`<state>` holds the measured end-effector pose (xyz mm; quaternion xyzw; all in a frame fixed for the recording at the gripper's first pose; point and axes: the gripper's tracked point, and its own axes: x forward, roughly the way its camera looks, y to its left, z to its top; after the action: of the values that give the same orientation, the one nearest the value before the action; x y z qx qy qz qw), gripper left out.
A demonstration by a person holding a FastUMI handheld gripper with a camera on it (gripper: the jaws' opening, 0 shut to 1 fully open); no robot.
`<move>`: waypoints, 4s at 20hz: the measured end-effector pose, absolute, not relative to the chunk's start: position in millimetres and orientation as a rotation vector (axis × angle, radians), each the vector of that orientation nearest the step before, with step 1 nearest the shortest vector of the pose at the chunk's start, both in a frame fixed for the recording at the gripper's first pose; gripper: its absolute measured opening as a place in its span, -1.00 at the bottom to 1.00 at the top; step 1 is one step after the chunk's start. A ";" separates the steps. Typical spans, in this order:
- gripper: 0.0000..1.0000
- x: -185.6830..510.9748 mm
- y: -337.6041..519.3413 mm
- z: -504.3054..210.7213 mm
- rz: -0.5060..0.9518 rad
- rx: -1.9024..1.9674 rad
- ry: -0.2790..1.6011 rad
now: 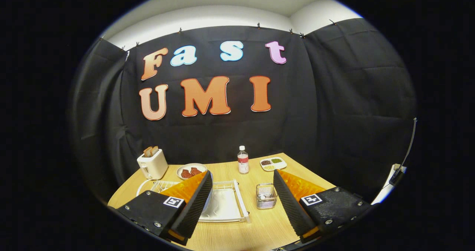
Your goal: Take the plate from the dish rack, then take the spoon from the basket and place it into the plate.
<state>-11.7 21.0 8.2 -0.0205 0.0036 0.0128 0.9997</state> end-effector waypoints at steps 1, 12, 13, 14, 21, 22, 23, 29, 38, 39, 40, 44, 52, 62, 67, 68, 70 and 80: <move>0.97 -11.9 21.4 8.2 0.027 -0.047 0.008; 0.97 -2.9 31.2 12.4 0.051 -0.057 0.012; 0.97 -1.2 31.1 12.2 0.047 -0.064 0.009; 0.97 0.5 33.2 11.8 0.048 -0.068 0.012; 0.97 22.1 54.5 -4.8 0.082 -0.087 0.060; 0.97 26.3 58.4 -7.8 0.088 -0.091 0.070; 0.97 30.2 62.3 -11.4 0.094 -0.093 0.078; 0.98 60.1 93.3 -35.3 0.139 -0.134 0.139; 0.98 119.0 123.8 -92.3 0.135 -0.180 0.299; 0.98 126.4 124.0 -97.9 0.125 -0.178 0.317; 0.99 133.0 125.3 -103.0 0.120 -0.177 0.338; 0.99 150.7 125.5 -135.2 0.096 -0.172 0.459; 0.69 163.7 141.4 -176.7 0.085 -0.171 0.609; -0.42 160.2 136.4 -166.7 0.007 -0.254 0.622; -0.43 160.8 132.3 -143.8 -0.018 -0.306 0.569; -0.42 160.0 133.1 -139.4 -0.014 -0.295 0.560; -0.43 155.4 129.4 -131.3 -0.011 -0.282 0.548; -0.43 93.8 103.9 -95.4 0.038 -0.201 0.490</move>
<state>93.8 103.9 -95.4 -0.0995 0.2422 0.0188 0.9649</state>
